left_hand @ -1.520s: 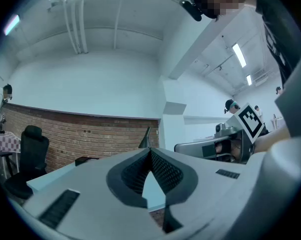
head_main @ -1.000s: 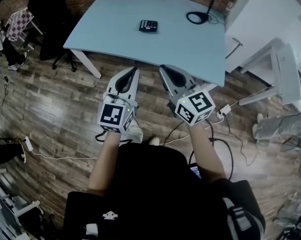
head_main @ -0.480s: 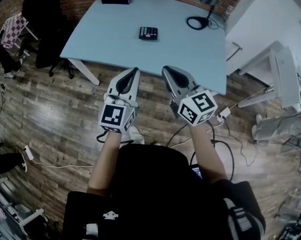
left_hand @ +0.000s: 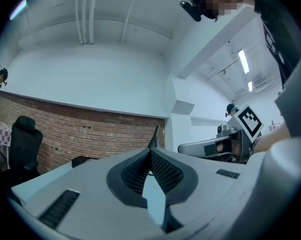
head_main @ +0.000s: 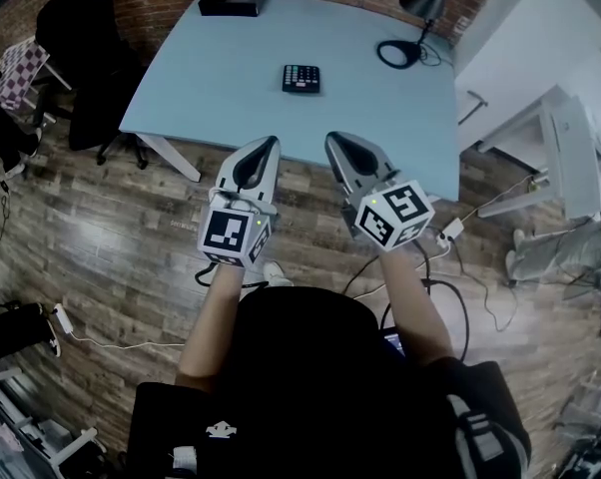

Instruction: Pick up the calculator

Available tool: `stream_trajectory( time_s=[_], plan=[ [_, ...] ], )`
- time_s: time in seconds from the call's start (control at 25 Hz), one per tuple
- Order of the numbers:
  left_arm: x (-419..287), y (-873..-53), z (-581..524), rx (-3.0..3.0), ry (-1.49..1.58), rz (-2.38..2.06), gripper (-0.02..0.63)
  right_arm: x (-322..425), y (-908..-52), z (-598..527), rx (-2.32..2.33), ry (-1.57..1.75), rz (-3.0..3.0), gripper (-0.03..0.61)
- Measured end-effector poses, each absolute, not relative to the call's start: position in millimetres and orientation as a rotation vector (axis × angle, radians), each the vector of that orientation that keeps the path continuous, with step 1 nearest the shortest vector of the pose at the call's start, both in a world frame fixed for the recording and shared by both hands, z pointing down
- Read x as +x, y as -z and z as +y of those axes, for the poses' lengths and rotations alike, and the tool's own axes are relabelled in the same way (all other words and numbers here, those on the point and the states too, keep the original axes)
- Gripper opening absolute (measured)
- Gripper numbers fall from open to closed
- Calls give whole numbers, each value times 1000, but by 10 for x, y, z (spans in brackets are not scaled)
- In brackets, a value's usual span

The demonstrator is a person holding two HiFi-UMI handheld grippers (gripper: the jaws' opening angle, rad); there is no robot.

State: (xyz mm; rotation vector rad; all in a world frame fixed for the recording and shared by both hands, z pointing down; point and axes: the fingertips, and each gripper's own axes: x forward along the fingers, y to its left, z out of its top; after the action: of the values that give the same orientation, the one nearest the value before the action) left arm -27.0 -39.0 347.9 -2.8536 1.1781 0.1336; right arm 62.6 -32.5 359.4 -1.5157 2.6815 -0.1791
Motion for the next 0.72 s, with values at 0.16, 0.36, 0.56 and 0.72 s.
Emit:
stream_trajectory(
  time_s=[0.16,0.36,0.56,0.72],
  plan=[
    [-360,-3493,-577,-2861,-130,1166,3,575,-3595,-515,-1549,182,2663,3],
    [-447,-3518,-758,-2885,-138,1143,3,486,-3590,-692,-1585,182,2653,3],
    [-518,-3543,-891,-2903,-157,1108,3,421,-3598,-833,-1624,176,2638,3],
    [-618,-3607,-962,-2918,-155,1114,3,362,-3653,-905,-1644,188,2632,3]
  ],
)
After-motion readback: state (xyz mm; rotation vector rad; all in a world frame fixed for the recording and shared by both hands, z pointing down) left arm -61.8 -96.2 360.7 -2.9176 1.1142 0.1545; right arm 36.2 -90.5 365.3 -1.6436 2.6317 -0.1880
